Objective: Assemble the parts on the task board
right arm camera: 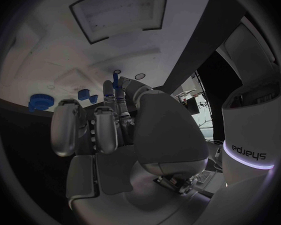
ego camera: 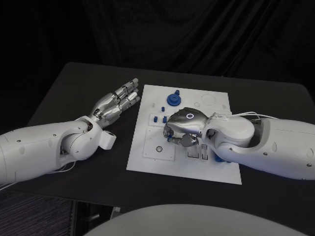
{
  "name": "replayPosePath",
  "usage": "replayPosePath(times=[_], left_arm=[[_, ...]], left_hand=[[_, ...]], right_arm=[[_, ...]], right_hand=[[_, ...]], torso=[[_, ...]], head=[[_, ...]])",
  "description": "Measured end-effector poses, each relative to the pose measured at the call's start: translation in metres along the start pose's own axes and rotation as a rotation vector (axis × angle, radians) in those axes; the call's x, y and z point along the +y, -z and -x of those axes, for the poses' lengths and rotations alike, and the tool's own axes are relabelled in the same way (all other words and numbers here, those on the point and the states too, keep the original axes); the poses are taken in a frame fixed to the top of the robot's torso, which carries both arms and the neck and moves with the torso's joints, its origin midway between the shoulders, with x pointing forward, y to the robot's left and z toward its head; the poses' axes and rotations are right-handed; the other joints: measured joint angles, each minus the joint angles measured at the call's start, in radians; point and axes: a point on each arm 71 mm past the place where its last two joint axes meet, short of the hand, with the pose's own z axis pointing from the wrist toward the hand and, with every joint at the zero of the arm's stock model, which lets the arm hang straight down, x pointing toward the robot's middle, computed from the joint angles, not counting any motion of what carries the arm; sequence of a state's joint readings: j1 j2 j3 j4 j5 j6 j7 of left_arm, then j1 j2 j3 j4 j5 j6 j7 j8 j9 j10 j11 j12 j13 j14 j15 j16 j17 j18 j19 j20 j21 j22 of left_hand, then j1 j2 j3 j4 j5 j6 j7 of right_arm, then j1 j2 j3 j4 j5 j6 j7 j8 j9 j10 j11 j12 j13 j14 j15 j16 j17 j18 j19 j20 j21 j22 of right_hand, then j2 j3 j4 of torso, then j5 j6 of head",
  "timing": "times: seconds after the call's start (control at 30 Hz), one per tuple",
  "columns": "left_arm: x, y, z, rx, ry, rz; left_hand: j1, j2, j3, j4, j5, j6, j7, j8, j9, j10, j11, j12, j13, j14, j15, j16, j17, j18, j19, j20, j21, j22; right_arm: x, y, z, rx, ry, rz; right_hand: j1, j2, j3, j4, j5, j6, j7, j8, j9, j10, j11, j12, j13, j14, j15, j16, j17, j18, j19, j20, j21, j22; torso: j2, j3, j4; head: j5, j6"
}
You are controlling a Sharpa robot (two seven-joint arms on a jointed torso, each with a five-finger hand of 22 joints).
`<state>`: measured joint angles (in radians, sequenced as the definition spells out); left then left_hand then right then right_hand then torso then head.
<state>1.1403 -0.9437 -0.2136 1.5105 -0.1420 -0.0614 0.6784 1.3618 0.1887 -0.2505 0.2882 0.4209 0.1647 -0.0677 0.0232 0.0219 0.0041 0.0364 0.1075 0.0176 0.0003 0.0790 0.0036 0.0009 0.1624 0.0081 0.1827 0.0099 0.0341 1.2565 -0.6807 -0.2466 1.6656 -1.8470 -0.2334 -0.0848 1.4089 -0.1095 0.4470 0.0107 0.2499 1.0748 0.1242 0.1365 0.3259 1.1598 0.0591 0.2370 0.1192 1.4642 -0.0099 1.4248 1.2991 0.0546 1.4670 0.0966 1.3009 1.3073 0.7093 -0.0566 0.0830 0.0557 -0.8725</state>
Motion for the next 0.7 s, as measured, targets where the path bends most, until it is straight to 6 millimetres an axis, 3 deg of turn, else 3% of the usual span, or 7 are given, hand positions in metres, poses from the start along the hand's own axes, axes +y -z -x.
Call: replayPosePath(times=[0.7], left_arm=[[0.0004, -0.0006, 0.0006, 0.002, 0.001, 0.000]], left_hand=[[0.000, 0.000, 0.000, 0.000, 0.005, 0.000, 0.000, 0.000, 0.001, 0.000, 0.000, 0.000, 0.000, -0.004, 0.003, 0.000, 0.000, 0.000, 0.000, 0.000, 0.000, 0.000]], right_arm=[[0.0011, 0.0011, -0.0024, 0.007, -0.005, 0.001]], right_hand=[[0.000, 0.000, 0.000, 0.000, 0.000, 0.000, 0.000, 0.000, 0.001, 0.007, 0.000, 0.000, 0.001, 0.000, 0.000, 0.000, 0.000, 0.000, 0.000, 0.000, 0.000, 0.000]], torso=[[-0.001, -0.0001, -0.0003]], head=[[0.004, 0.000]])
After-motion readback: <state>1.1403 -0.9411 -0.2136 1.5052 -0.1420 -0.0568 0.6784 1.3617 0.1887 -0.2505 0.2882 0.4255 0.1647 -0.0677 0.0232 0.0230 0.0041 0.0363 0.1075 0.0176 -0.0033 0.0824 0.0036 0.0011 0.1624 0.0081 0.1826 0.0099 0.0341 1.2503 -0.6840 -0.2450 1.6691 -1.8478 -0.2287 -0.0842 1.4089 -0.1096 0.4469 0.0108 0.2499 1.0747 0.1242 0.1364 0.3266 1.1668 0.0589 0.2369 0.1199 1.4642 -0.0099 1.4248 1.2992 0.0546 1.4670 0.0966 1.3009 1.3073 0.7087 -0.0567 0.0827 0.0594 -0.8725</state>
